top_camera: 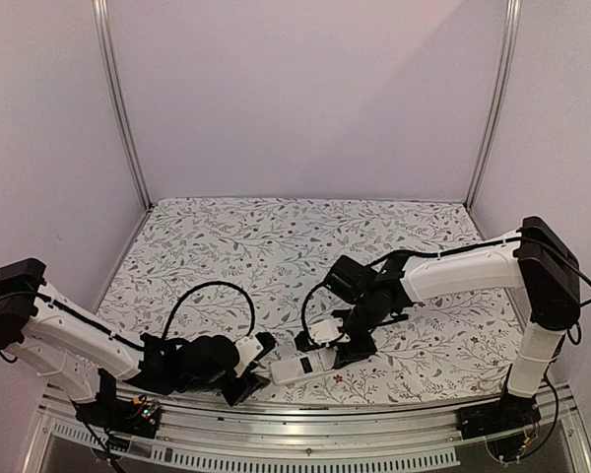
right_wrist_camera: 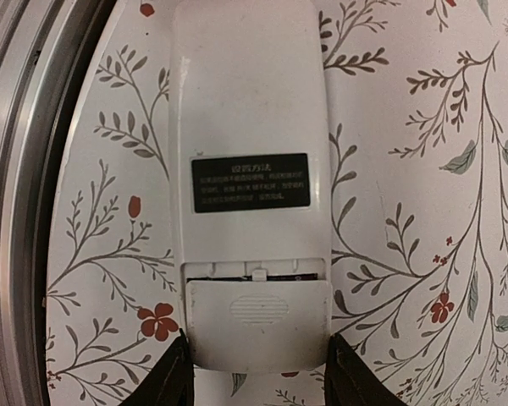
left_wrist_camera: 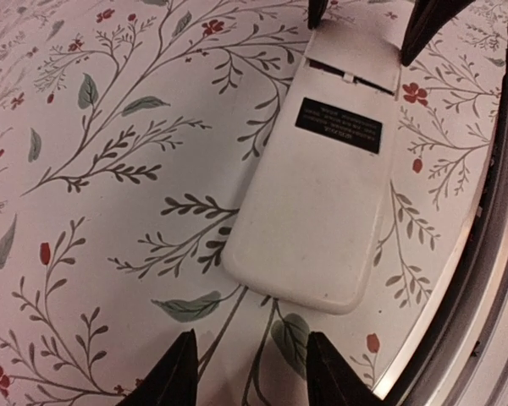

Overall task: Load the batteries into the remote control
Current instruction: Place the battery cover on the remote control without the battery cover.

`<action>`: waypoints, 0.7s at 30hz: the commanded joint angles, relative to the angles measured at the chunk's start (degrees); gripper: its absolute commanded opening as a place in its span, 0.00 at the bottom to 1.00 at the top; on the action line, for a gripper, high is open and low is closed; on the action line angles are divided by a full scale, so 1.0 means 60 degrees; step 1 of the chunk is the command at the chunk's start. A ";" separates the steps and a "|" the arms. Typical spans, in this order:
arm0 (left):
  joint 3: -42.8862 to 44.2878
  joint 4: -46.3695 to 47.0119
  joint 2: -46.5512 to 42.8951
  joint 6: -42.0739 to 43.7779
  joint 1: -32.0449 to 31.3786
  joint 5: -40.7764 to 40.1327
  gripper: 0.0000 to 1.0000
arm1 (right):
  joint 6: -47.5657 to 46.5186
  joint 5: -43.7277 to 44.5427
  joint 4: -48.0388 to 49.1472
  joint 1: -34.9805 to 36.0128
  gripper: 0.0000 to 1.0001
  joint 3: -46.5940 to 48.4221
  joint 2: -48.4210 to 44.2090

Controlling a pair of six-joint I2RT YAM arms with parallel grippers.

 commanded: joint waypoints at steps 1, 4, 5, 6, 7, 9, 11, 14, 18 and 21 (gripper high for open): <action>0.0161 0.0171 0.0157 0.0085 -0.0138 0.0050 0.43 | -0.0179 0.0086 -0.0157 0.0200 0.42 0.0138 0.0161; 0.0161 0.0173 0.0165 0.0085 -0.0151 0.0043 0.43 | -0.0202 0.0150 -0.0264 0.0292 0.42 0.0293 0.0250; 0.0149 0.0186 0.0165 0.0088 -0.0145 0.0039 0.43 | -0.0192 0.0142 -0.0308 0.0318 0.42 0.0339 0.0311; 0.0147 0.0187 0.0156 0.0082 -0.0150 0.0029 0.43 | -0.0198 0.0156 -0.0370 0.0345 0.42 0.0386 0.0349; 0.0136 0.0195 0.0155 0.0094 -0.0143 0.0017 0.43 | -0.0205 0.0205 -0.0416 0.0366 0.42 0.0431 0.0417; 0.0137 0.0188 0.0155 0.0086 -0.0145 0.0027 0.43 | -0.0184 0.0233 -0.0507 0.0406 0.42 0.0546 0.0530; 0.0132 0.0193 0.0155 0.0085 -0.0140 0.0040 0.43 | -0.0127 0.0234 -0.0524 0.0448 0.43 0.0657 0.0577; 0.0132 0.0230 0.0182 0.0112 -0.0139 0.0072 0.43 | 0.0136 0.0138 -0.0622 0.0445 0.43 0.0882 0.0687; 0.0147 0.0241 0.0219 0.0136 -0.0144 0.0096 0.43 | 0.0413 0.0027 -0.0691 0.0445 0.45 0.0992 0.0714; 0.0147 0.0238 0.0231 0.0142 -0.0141 0.0127 0.43 | 0.0482 -0.0153 -0.0834 0.0463 0.47 0.1095 0.0674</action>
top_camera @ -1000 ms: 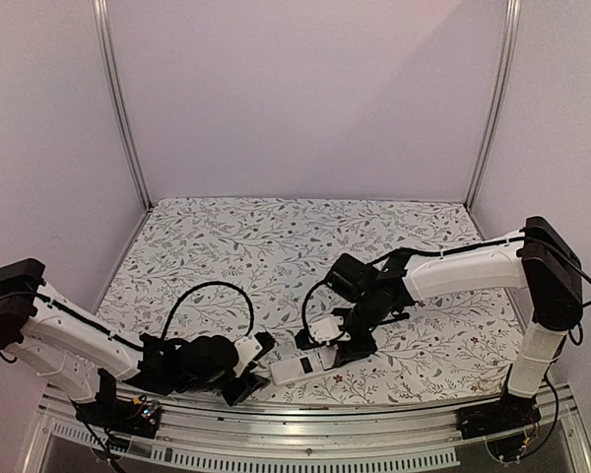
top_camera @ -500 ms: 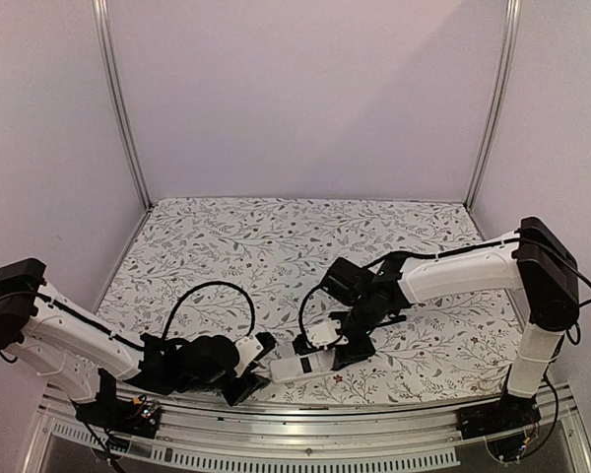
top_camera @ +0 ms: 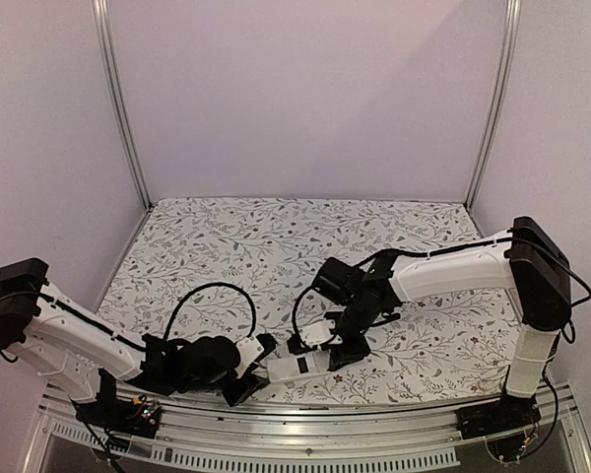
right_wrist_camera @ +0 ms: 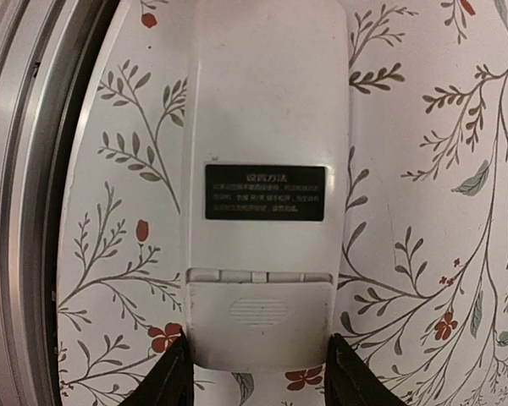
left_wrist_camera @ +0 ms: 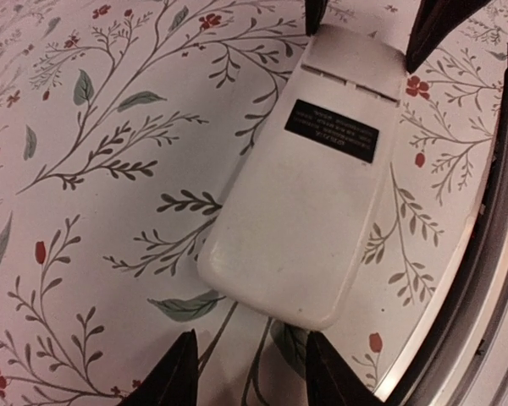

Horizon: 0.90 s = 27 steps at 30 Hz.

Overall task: Load the batteries into the remote control
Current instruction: Place the battery cover on the remote control without the battery cover.

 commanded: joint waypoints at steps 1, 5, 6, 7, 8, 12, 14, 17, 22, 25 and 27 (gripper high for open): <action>0.0143 0.0183 0.0101 0.0103 -0.0146 0.0077 0.43 | 0.0270 -0.0378 -0.0196 0.0114 0.48 0.0348 0.0180; 0.0132 0.0199 0.0086 0.0109 -0.0140 0.0076 0.43 | 0.0314 -0.0377 -0.0211 0.0128 0.50 0.0425 0.0249; 0.0128 0.0192 0.0086 0.0102 -0.0148 0.0090 0.43 | 0.0338 -0.0383 -0.0219 0.0128 0.50 0.0447 0.0278; 0.0132 0.0191 0.0067 0.0109 -0.0140 0.0090 0.43 | 0.0354 -0.0387 -0.0225 0.0139 0.50 0.0490 0.0310; 0.0132 0.0198 0.0071 0.0111 -0.0139 0.0094 0.43 | 0.0379 -0.0393 -0.0228 0.0149 0.50 0.0519 0.0349; 0.0117 0.0199 0.0056 0.0112 -0.0146 0.0080 0.43 | 0.0471 -0.0478 -0.0184 0.0171 0.50 0.0527 0.0439; 0.0103 0.0212 0.0052 0.0102 -0.0138 0.0080 0.43 | 0.0551 -0.0516 -0.0157 0.0199 0.50 0.0530 0.0473; 0.0103 0.0211 0.0056 0.0112 -0.0140 0.0087 0.43 | 0.0754 -0.0511 -0.0102 0.0201 0.51 0.0541 0.0525; 0.0103 0.0240 0.0071 0.0138 -0.0148 0.0115 0.43 | 0.0968 -0.0441 -0.0057 0.0205 0.51 0.0612 0.0444; 0.0090 0.0243 0.0049 0.0138 -0.0143 0.0117 0.43 | 0.1019 -0.0360 -0.0104 0.0201 0.54 0.0692 0.0395; 0.0081 0.0255 0.0024 0.0134 -0.0144 0.0123 0.42 | 0.1019 -0.0347 -0.0208 0.0201 0.56 0.0758 0.0390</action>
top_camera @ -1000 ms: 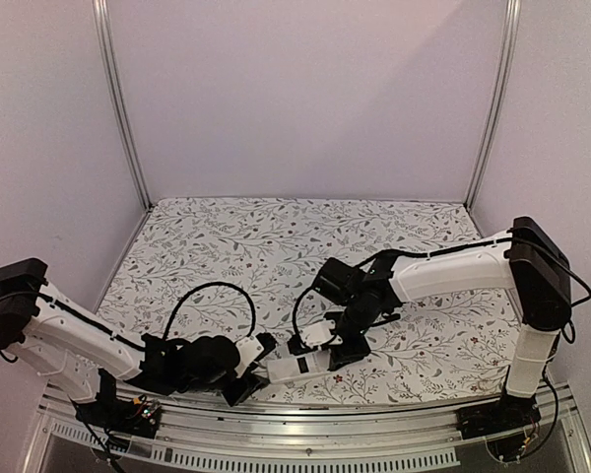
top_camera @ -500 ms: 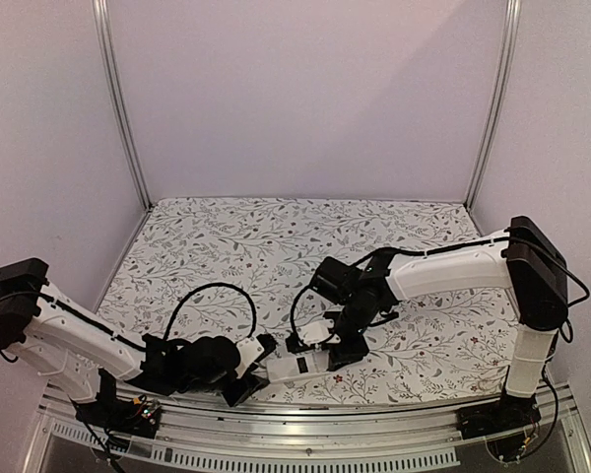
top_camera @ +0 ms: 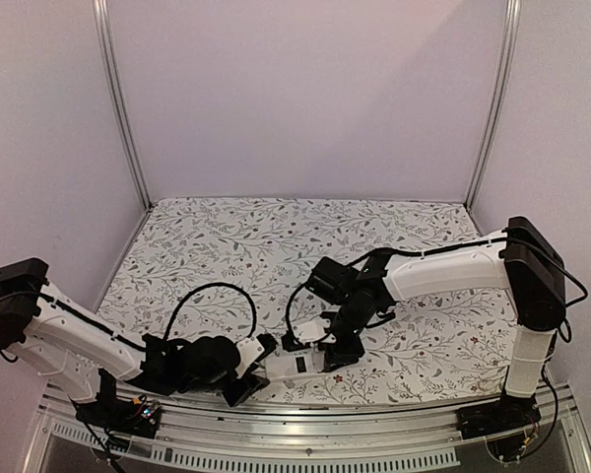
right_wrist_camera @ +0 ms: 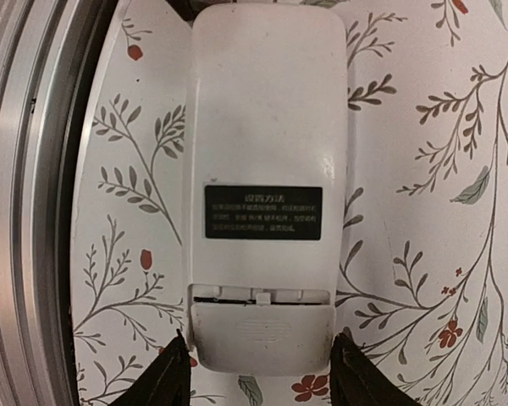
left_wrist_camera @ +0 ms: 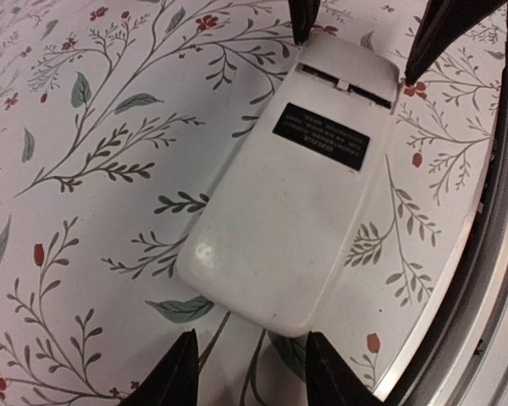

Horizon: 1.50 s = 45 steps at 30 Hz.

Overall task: Load the batteries into the remote control
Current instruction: Place the battery cover on the remote control without the battery cover.

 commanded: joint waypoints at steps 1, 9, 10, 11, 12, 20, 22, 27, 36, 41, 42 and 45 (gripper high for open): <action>0.0074 0.0233 0.0005 0.0089 -0.0137 0.0076 0.42 | 0.0159 -0.0228 0.0009 0.0110 0.57 0.0343 0.0113; 0.0019 0.0256 -0.0046 0.0065 -0.0136 0.0050 0.42 | 0.0095 -0.0099 -0.0226 0.0110 0.61 0.0416 0.0098; 0.0015 0.0264 -0.0053 0.0053 -0.0147 0.0044 0.42 | 0.0098 -0.0130 -0.0220 0.0110 0.61 0.0469 0.0068; 0.0015 0.0265 -0.0060 0.0061 -0.0145 0.0032 0.43 | 0.0133 -0.0183 -0.0195 0.0110 0.61 0.0521 0.0014; -0.0002 0.0252 -0.0073 0.0046 -0.0139 0.0031 0.43 | 0.0231 -0.0265 -0.0132 0.0110 0.61 0.0571 -0.0051; -0.0500 0.0287 -0.1037 -0.0101 -0.0136 -0.0262 0.42 | 0.3456 -0.0649 0.2161 -0.0438 0.58 -0.0538 -0.2199; -0.0653 0.0296 -0.1278 -0.0197 -0.0129 -0.0401 0.41 | 0.5165 -0.0136 0.2836 -0.0650 0.58 -0.1028 -0.2678; -0.0710 0.0103 -0.1435 -0.0428 -0.0124 -0.0449 0.35 | 1.1113 0.1853 0.2969 -0.0877 0.53 -0.1998 -0.3309; -0.0405 -0.0790 -0.0934 -0.1303 -0.0126 -0.0561 0.28 | 1.5470 0.1124 0.4028 -0.0566 0.40 -0.3709 -0.3340; -0.0514 -0.0789 -0.1044 -0.1472 -0.0071 -0.0502 0.28 | 1.5542 0.1011 0.4086 -0.0238 0.38 -0.3524 -0.2667; -0.0493 -0.0786 -0.0980 -0.1472 -0.0027 -0.0472 0.28 | 1.5588 0.1014 0.4161 -0.0208 0.37 -0.3567 -0.2595; -0.0381 -0.0754 -0.0661 -0.1445 0.0055 -0.0354 0.28 | 1.5685 0.1042 0.4288 -0.0197 0.34 -0.3674 -0.2510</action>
